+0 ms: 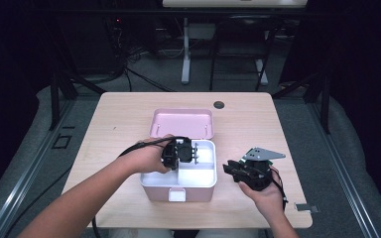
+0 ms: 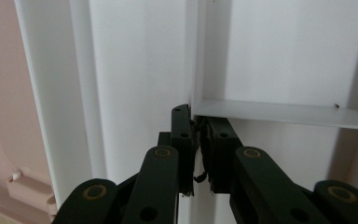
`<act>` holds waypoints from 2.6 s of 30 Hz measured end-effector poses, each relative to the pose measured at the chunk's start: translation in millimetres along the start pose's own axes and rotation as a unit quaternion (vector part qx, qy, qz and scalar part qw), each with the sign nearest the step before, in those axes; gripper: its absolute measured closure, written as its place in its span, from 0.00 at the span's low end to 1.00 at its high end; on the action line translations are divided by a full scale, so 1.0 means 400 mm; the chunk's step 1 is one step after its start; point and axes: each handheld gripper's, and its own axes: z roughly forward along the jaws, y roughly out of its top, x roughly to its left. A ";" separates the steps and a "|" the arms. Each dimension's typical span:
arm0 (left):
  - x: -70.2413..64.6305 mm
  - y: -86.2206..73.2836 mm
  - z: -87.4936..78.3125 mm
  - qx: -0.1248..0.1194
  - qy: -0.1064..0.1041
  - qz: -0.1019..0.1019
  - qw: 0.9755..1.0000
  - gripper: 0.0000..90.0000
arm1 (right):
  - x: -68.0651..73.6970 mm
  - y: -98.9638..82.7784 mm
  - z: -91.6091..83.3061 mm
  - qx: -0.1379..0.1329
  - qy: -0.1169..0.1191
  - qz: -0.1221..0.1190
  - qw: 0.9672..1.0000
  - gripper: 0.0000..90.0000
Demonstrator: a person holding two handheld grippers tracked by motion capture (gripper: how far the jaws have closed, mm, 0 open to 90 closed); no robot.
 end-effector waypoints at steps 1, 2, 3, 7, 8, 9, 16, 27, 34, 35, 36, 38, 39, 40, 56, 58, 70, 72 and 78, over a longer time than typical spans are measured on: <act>0.000 0.000 0.000 0.000 -0.001 0.000 1.000 0.93 | 0.000 0.000 0.000 0.000 0.000 0.000 1.000 0.80; 0.001 -0.001 -0.001 0.001 -0.003 -0.001 1.000 0.93 | -0.001 0.000 0.000 0.000 -0.001 0.000 1.000 0.80; 0.001 -0.001 -0.001 0.001 -0.003 -0.001 1.000 0.94 | -0.001 0.000 0.000 -0.001 -0.001 0.000 1.000 0.80; 0.001 0.000 -0.003 0.003 -0.002 -0.001 1.000 0.94 | -0.003 0.000 -0.001 -0.002 -0.002 0.003 1.000 0.80; 0.002 -0.001 -0.004 0.002 -0.002 -0.001 1.000 0.94 | -0.004 0.000 -0.001 -0.003 -0.002 0.004 1.000 0.80; 0.002 -0.001 -0.005 0.002 -0.001 -0.001 1.000 0.94 | -0.005 0.000 -0.002 -0.004 -0.003 0.003 1.000 0.80; 0.000 -0.004 -0.024 0.000 0.005 0.001 1.000 0.96 | -0.015 0.001 -0.011 -0.012 -0.006 0.011 1.000 0.80; -0.002 -0.013 -0.080 -0.009 0.023 -0.002 1.000 0.99 | -0.023 0.004 -0.020 -0.021 -0.009 0.017 1.000 0.76; 0.007 -0.033 -0.115 -0.013 0.035 -0.025 0.999 0.99 | -0.026 0.005 -0.019 -0.022 -0.012 0.019 1.000 0.69; 0.009 -0.041 -0.119 -0.013 0.033 -0.037 0.999 0.99 | -0.026 0.005 -0.019 -0.021 -0.012 0.020 1.000 0.68; 0.012 -0.049 -0.124 -0.012 0.031 -0.047 0.998 0.99 | -0.028 0.005 -0.019 -0.020 -0.014 0.019 1.000 0.66; 0.018 -0.069 -0.133 -0.015 0.027 -0.068 0.997 0.99 | -0.030 0.006 -0.020 -0.023 -0.016 0.021 0.999 0.63; 0.022 -0.081 -0.137 -0.019 0.024 -0.081 0.996 0.99 | -0.032 0.007 -0.020 -0.023 -0.015 0.019 0.999 0.62; 0.028 -0.096 -0.144 -0.023 0.022 -0.094 0.995 0.99 | -0.034 0.008 -0.020 -0.021 -0.014 0.018 1.000 0.60; 0.067 -0.349 -0.163 -0.025 0.011 -0.288 0.957 0.99 | -0.032 0.020 0.004 0.003 0.005 -0.002 1.000 0.50; 0.071 -0.377 -0.160 -0.024 0.008 -0.306 0.952 0.99 | -0.031 0.019 0.007 0.003 0.007 -0.008 1.000 0.49; 0.070 -0.543 -0.105 -0.007 -0.005 -0.397 0.918 0.99 | -0.041 0.022 0.001 0.043 -0.013 -0.031 0.998 0.45; 0.067 -0.558 -0.088 -0.005 -0.011 -0.407 0.913 0.99 | -0.041 0.024 0.000 0.048 -0.016 -0.037 0.998 0.43; 0.062 -0.594 -0.021 -0.004 -0.026 -0.431 0.902 0.99 | -0.042 0.041 0.003 0.072 -0.021 -0.056 0.996 0.40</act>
